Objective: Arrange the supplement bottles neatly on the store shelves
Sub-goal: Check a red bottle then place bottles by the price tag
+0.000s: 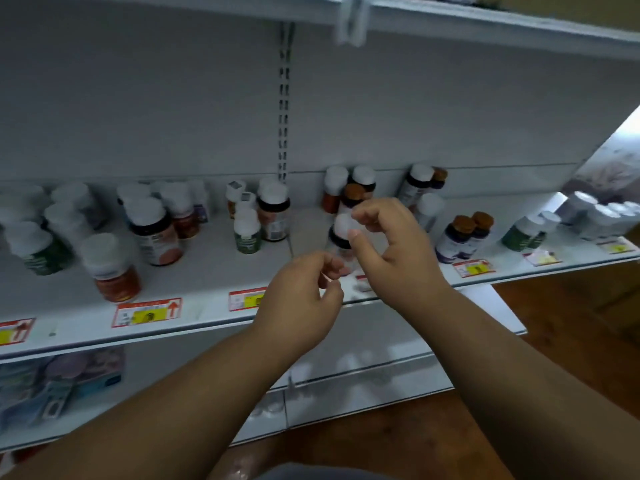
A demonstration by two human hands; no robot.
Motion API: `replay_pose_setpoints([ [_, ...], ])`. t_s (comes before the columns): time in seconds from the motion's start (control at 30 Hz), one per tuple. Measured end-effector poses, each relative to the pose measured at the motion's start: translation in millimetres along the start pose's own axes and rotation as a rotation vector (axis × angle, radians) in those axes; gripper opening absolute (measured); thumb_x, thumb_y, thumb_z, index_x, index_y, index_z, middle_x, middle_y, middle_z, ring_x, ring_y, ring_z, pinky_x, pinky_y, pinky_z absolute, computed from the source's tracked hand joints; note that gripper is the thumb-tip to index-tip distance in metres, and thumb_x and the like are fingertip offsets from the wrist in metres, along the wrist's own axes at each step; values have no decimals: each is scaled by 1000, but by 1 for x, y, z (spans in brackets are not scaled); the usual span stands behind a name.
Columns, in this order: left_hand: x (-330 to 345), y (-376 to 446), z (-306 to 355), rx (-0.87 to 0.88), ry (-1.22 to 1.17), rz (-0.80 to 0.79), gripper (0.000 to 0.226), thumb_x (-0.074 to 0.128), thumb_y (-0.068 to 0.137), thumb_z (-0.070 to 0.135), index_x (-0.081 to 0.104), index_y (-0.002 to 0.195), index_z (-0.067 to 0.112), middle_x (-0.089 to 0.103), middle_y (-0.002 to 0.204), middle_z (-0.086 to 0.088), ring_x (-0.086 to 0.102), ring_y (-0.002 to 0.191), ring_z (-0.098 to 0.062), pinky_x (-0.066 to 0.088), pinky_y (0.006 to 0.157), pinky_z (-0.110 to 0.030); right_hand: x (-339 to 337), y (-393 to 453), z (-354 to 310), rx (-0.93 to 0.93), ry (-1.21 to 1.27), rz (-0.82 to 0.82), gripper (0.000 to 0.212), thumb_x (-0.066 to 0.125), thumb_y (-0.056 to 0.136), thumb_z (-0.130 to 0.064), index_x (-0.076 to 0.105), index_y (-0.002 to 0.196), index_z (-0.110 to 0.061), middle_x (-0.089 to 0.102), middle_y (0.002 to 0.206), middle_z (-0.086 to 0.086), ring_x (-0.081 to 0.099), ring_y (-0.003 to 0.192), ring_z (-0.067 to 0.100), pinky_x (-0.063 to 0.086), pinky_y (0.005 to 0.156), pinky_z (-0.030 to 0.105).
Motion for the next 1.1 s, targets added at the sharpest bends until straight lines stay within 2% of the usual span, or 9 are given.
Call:
replay_pose_setpoints([
  [0.2, 63, 35, 42, 13, -5, 12, 22, 58, 87, 16, 56, 101, 33, 59, 94, 16, 55, 87, 2, 40, 70, -7, -54, 7, 56, 35, 24, 23, 10, 61, 90, -17, 59, 97, -23, 56, 97, -7, 55, 92, 8, 47, 81, 22],
  [0.43, 95, 89, 47, -3, -3, -27, 24, 55, 85, 14, 56, 101, 31, 57, 95, 15, 56, 86, -2, 48, 74, -21, -77, 28, 117, 210, -23, 88, 18, 59, 89, -28, 62, 102, -16, 60, 101, 2, 58, 92, 13, 49, 79, 29],
  [0.53, 114, 111, 54, 12, 12, -18, 23, 55, 84, 15, 59, 102, 29, 59, 97, 8, 55, 84, -4, 42, 59, -5, -94, 41, 142, 235, -73, 98, 12, 63, 89, -24, 61, 100, -19, 60, 100, 0, 59, 90, 13, 47, 72, 23],
  [0.67, 138, 129, 58, -7, 43, -24, 22, 55, 83, 17, 57, 102, 29, 57, 93, 5, 54, 82, -8, 50, 67, -23, -112, 70, 181, 195, -168, 67, 16, 67, 86, -18, 63, 100, -13, 54, 95, -3, 54, 84, 13, 37, 68, 7],
  [0.77, 156, 149, 62, -25, 72, 8, 23, 54, 84, 13, 59, 105, 21, 56, 92, 2, 53, 84, -14, 48, 77, -31, -111, 99, 222, 285, -236, -161, 17, 64, 89, -26, 60, 103, -17, 50, 100, -4, 50, 92, 12, 36, 74, 19],
  [0.83, 171, 160, 63, -83, 63, 39, 22, 54, 85, 10, 58, 104, 20, 56, 92, 1, 52, 83, -14, 47, 77, -31, -102, 117, 246, 257, -256, -367, 16, 63, 91, -30, 56, 100, -19, 48, 108, -1, 48, 95, 13, 29, 71, 16],
  [0.9, 185, 169, 62, -130, 42, 83, 21, 54, 85, 10, 58, 101, 22, 57, 94, 4, 52, 80, -8, 44, 71, -20, -88, 128, 263, 210, -318, -656, 27, 63, 91, -31, 56, 109, -13, 45, 117, 4, 47, 99, 16, 30, 68, 14],
  [0.97, 199, 177, 60, -167, 49, 111, 21, 54, 85, 10, 57, 102, 22, 58, 98, 5, 52, 81, -6, 38, 67, -11, -76, 134, 277, 138, -375, -881, 35, 65, 91, -24, 56, 114, 0, 50, 109, 8, 46, 89, 15, 35, 56, 9],
  [1.1, 214, 190, 57, -199, 61, 187, 23, 55, 86, 9, 58, 105, 22, 56, 99, 7, 52, 84, -7, 38, 68, -12, -65, 142, 295, 70, -304, -898, 21, 67, 88, -14, 53, 102, -5, 50, 91, 6, 44, 80, 15, 32, 47, 11],
])
Point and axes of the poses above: each hand's wrist, its own y-axis towards the middle knuckle, its own x-axis out of the palm, z = x × y, the point moved 2 cm from there along y, towards the middle knuckle
